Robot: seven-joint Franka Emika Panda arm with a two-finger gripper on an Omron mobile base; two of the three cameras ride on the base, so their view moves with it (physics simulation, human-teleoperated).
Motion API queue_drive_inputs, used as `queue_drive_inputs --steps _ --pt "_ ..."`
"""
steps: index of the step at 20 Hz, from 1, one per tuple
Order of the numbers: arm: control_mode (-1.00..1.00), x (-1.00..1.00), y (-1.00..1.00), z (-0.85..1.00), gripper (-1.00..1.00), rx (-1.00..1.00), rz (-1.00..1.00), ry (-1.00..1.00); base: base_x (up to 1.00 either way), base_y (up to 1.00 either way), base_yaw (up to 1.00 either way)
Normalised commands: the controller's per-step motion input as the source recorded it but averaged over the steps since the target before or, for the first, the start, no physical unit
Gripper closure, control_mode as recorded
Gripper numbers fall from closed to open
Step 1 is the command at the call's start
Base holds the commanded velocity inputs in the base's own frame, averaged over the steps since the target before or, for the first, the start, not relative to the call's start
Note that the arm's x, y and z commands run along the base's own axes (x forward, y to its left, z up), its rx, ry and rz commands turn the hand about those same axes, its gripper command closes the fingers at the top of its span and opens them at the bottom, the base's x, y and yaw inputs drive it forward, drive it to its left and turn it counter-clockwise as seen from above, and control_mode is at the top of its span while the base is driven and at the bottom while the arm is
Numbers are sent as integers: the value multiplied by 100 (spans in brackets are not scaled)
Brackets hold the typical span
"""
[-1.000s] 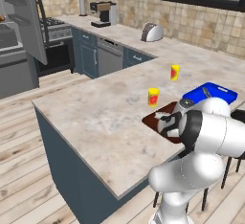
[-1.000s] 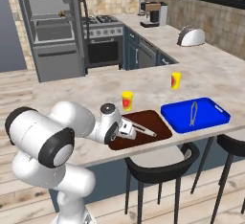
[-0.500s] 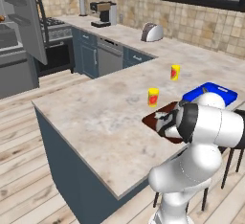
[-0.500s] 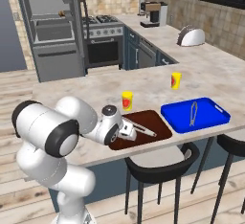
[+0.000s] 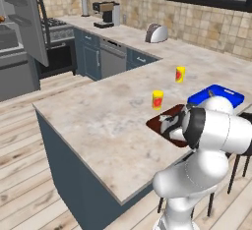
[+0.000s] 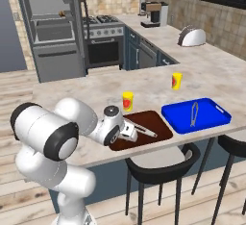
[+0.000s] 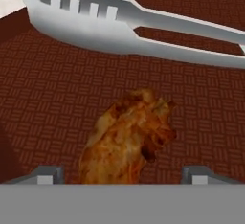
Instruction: Gather the corn and avocado from the fridge and place them on a tray on the dining counter. Then gather the chicken drumsticks from the fridge and place them on the other tray.
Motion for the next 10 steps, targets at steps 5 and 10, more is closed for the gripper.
queue_drive_inputs --steps 5,10 --pt "-100 -31 0 49 -100 0 0 0 0 0 0" --pt "-100 -43 0 77 -100 0 -1 0 0 0 0"
